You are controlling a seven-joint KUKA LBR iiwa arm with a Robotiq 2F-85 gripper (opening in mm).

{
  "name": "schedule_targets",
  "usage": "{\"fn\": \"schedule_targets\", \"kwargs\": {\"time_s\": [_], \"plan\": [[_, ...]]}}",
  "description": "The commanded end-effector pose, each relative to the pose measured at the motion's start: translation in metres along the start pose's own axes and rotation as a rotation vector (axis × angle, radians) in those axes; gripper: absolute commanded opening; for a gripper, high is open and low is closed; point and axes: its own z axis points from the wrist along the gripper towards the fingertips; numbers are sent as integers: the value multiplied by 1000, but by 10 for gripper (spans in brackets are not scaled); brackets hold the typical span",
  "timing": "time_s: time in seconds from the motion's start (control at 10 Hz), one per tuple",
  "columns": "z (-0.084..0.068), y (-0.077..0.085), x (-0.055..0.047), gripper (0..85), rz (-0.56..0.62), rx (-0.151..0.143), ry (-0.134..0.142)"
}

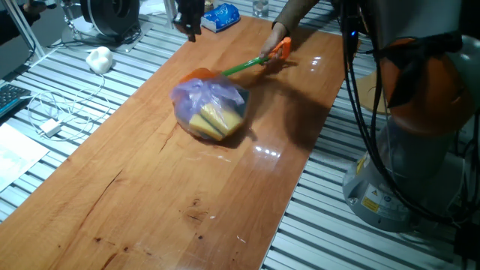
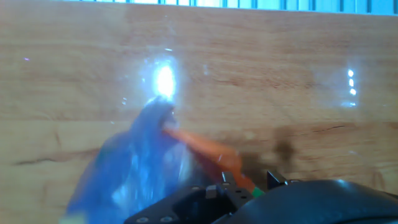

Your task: Pick up a bag of things

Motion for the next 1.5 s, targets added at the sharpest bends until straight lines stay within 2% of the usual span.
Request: {"fn": "schedule_targets", "kwargs": {"time_s": [0.0, 0.2, 0.4, 0.5, 0.9, 1.2, 1.4], "plan": [[-2, 32, 3, 340, 34, 14, 5], [-4, 72, 19, 340, 106, 48, 3], [0, 97, 37, 340, 151, 54, -10], [3, 105, 43, 340, 165, 53, -14], [-1, 131, 60, 340, 222, 53, -2], [-5, 151, 78, 340, 246, 57, 20], [-6, 154, 89, 340, 247, 65, 16]]}}
